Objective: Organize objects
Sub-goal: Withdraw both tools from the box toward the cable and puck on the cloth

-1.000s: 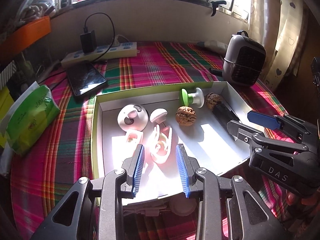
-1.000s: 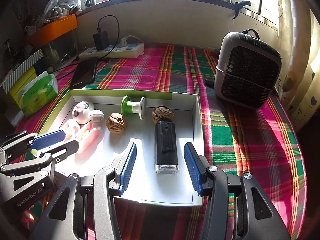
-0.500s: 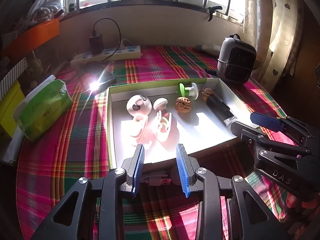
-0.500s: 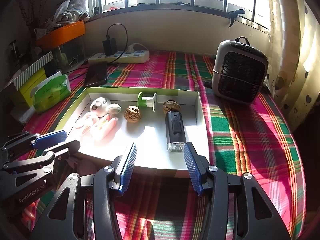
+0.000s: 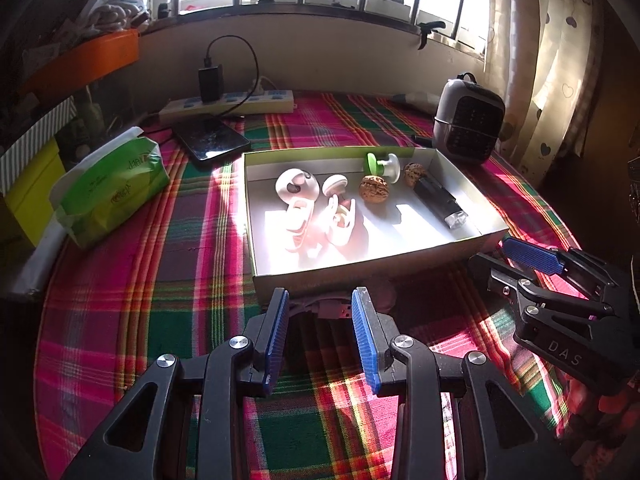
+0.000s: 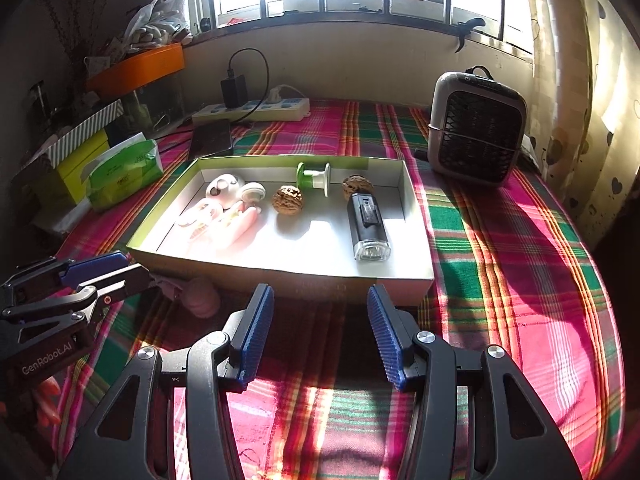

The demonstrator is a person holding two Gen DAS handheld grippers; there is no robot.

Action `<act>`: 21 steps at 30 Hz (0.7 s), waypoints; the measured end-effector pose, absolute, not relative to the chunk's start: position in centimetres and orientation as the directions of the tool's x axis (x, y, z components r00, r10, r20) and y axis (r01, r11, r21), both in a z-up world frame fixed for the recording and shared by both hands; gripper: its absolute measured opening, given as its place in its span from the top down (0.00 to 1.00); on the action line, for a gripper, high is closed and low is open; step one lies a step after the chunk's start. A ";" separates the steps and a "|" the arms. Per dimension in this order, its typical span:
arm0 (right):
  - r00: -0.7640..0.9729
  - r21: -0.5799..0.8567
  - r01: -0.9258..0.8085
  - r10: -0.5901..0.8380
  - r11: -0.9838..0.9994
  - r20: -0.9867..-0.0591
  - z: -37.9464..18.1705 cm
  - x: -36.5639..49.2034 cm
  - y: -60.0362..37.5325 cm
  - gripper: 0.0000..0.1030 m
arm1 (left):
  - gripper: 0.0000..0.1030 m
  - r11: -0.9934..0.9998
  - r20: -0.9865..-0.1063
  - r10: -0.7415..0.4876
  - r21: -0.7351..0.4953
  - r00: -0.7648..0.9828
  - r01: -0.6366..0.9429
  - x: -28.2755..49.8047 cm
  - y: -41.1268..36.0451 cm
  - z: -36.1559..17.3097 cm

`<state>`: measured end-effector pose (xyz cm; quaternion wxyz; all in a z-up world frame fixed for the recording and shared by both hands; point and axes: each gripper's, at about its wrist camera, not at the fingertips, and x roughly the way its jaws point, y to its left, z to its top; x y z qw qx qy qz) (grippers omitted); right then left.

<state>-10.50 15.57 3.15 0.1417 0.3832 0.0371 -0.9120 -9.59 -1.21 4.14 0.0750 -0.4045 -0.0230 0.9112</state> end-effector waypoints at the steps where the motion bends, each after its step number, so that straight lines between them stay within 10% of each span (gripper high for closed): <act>1: -0.663 0.044 0.289 -0.233 -0.956 -0.711 3.0 -10.4 15.5 0.51 | 0.70 -0.987 -0.735 0.158 -0.106 -0.660 -0.119 -9.4 -1.4 4.0; 21: -0.577 0.100 0.394 -0.331 -0.914 -0.747 1.2 -10.4 11.0 0.50 | 0.70 -0.986 -0.763 0.159 -0.156 -0.626 -0.061 -8.6 -5.0 1.3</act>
